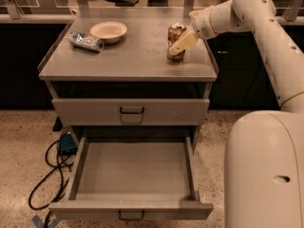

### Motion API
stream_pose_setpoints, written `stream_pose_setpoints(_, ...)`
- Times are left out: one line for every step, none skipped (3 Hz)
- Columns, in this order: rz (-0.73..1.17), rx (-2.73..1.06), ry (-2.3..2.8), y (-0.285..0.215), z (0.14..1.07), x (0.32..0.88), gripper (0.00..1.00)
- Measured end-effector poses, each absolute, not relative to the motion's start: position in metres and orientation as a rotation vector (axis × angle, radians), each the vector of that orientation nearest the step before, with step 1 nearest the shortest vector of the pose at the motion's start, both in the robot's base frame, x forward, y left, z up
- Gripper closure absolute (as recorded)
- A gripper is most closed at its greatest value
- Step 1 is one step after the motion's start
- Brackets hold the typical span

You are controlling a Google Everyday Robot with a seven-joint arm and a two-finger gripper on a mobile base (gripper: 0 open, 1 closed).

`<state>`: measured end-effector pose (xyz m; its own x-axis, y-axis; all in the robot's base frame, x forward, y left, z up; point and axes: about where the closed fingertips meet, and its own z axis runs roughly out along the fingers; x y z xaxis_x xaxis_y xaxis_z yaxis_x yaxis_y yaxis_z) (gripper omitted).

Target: Place orange can into middle drawer

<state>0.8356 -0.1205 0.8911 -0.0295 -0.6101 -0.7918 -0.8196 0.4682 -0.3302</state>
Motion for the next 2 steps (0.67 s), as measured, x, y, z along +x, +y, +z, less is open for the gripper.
stream_pose_setpoints(0.275,-1.231,1.728,-0.117,0.889,0.836,0.0)
stream_pose_setpoints(0.308,-1.269,1.718,-0.099,0.881,0.834,0.0)
